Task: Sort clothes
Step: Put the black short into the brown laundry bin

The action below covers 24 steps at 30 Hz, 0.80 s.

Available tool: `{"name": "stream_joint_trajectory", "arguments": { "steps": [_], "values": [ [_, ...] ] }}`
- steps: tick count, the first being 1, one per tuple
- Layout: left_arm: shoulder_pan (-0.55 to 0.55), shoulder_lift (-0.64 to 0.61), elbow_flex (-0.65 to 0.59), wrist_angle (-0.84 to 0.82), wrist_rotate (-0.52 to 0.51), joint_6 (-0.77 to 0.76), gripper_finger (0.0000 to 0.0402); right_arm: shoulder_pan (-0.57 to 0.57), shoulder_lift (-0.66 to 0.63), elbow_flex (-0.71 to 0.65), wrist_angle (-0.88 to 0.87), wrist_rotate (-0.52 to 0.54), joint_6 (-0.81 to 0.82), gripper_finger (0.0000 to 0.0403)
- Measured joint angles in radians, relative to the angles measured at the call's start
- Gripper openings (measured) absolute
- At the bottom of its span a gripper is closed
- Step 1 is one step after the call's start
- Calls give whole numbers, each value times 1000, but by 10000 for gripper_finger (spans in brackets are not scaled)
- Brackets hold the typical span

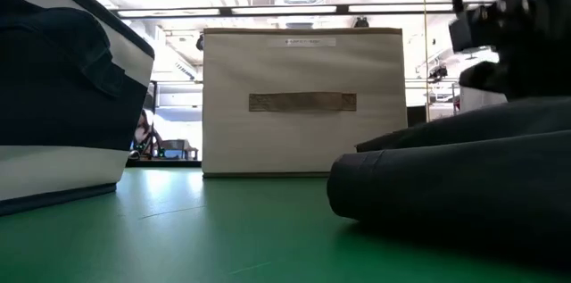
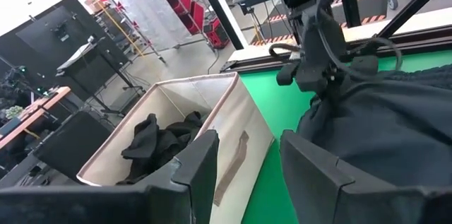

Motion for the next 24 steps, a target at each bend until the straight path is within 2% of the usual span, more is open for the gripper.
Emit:
{"name": "stream_joint_trajectory", "arguments": {
  "steps": [10, 24],
  "values": [
    [0, 0, 0, 0, 1, 0, 135, 0, -116, 120, 1, -3, -63, 13],
    [0, 2, 0, 0, 2, -4, 135, 2, -126, 389, -23, -6, -248, 13]
  ]
}}
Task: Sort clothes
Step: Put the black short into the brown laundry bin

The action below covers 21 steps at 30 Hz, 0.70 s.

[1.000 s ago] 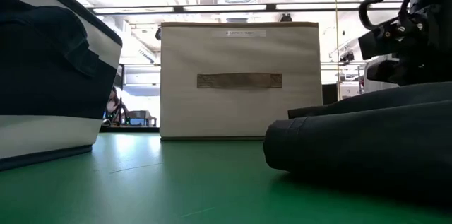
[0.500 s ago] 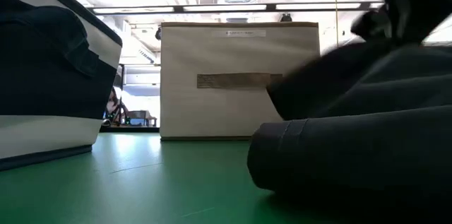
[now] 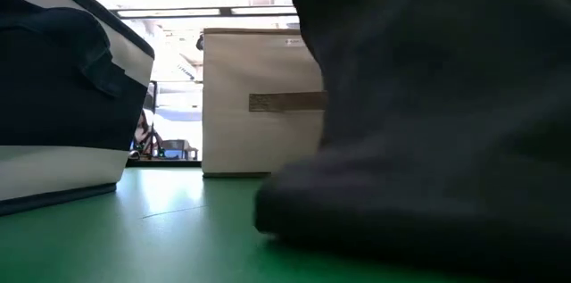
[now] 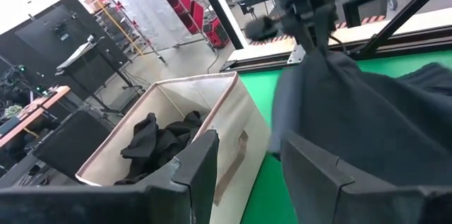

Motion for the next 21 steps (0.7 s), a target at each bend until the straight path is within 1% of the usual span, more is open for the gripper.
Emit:
{"name": "stream_joint_trajectory", "arguments": {
  "steps": [6, 9, 15, 21],
  "values": [
    [0, 0, 0, 0, 0, -17, 135, 0, 0, 102, -2, -7, -72, 12],
    [0, 0, 0, 0, 0, -19, 135, 0, 0, 143, -1, -24, -101, 12],
    [0, 0, 0, 0, 1, -21, 135, 0, 0, 216, 8, -25, -155, 12],
    [0, 0, 0, 0, 1, -81, 135, 0, 0, 286, 33, -26, -199, 12]
  ]
}}
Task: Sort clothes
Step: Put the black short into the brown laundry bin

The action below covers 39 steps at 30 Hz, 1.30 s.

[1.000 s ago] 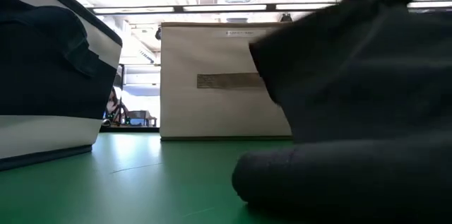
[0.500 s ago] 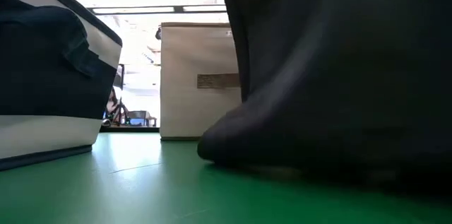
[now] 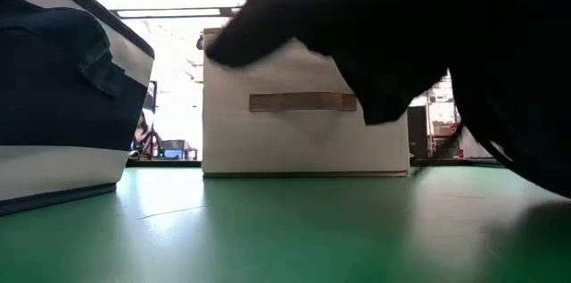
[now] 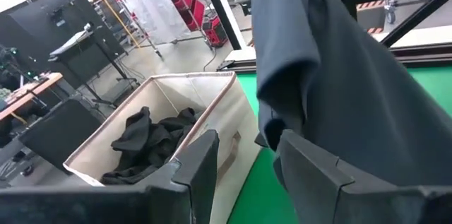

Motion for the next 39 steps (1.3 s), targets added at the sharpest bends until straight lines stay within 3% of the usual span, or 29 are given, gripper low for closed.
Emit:
{"name": "stream_joint_trajectory", "arguments": {
  "steps": [16, 24, 39],
  "values": [
    [0, 0, 0, 0, -1, 6, 135, -1, 3, 274, 55, 0, -141, 12],
    [0, 0, 0, -1, -31, 7, 135, -32, 63, 464, 104, 2, -245, 12],
    [0, 0, 0, -1, -36, 11, 135, -307, 269, 811, 65, 3, -333, 12]
  ]
}}
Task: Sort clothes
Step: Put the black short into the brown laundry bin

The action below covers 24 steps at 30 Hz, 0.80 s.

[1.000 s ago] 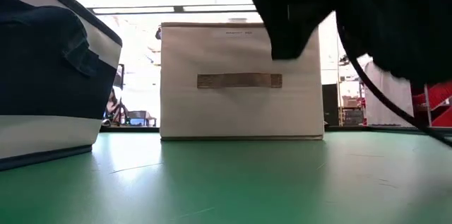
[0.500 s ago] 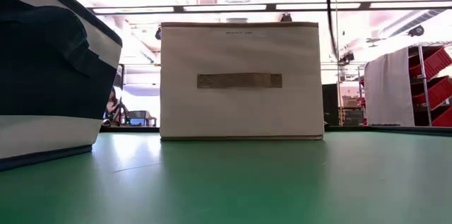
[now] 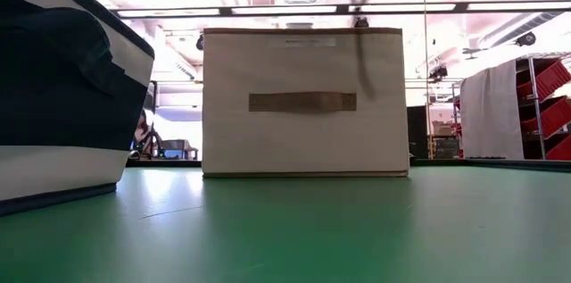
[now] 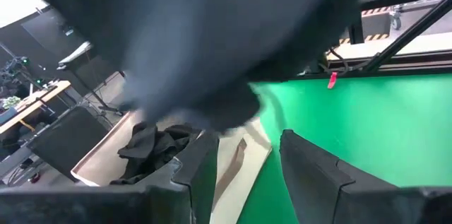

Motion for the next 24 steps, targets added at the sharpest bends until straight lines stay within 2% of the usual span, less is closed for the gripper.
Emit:
{"name": "stream_joint_trajectory", "arguments": {
  "steps": [5, 17, 24],
  "values": [
    [0, 0, 0, 0, -1, 0, 135, -104, 61, 85, 7, 0, -24, 12],
    [0, 0, 0, 9, -1, -15, 135, -337, 97, 84, 147, 1, -115, 12],
    [0, 0, 0, 9, -1, -22, 135, -418, 148, 84, 146, -18, -129, 12]
  ]
}}
